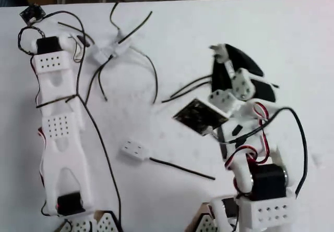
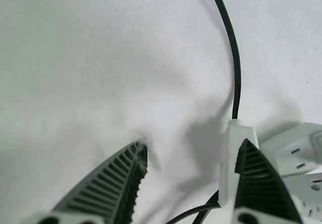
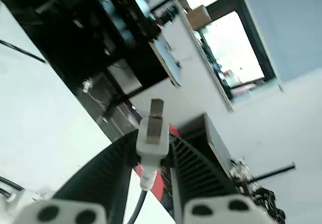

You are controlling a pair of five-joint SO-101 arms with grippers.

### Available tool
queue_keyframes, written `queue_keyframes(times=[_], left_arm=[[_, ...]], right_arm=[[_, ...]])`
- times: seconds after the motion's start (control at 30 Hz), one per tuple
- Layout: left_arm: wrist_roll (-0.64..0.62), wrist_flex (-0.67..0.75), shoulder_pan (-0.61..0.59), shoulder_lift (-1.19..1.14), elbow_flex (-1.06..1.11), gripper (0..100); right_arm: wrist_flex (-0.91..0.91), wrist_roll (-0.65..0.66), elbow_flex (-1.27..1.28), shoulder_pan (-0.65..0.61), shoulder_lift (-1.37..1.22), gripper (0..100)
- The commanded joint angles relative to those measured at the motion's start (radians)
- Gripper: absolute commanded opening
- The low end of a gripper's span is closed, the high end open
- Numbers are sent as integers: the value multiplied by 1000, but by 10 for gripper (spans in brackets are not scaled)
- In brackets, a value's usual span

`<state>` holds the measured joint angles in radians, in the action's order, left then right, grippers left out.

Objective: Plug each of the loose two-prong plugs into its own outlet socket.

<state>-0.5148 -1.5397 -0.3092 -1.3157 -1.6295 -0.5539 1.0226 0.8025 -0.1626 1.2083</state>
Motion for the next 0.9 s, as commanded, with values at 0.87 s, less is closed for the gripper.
queue_keyframes(times=[0.87], left_arm=[[153,-229,501,440,-41,282]], right_arm=[[1241,158,629,252,31,18]])
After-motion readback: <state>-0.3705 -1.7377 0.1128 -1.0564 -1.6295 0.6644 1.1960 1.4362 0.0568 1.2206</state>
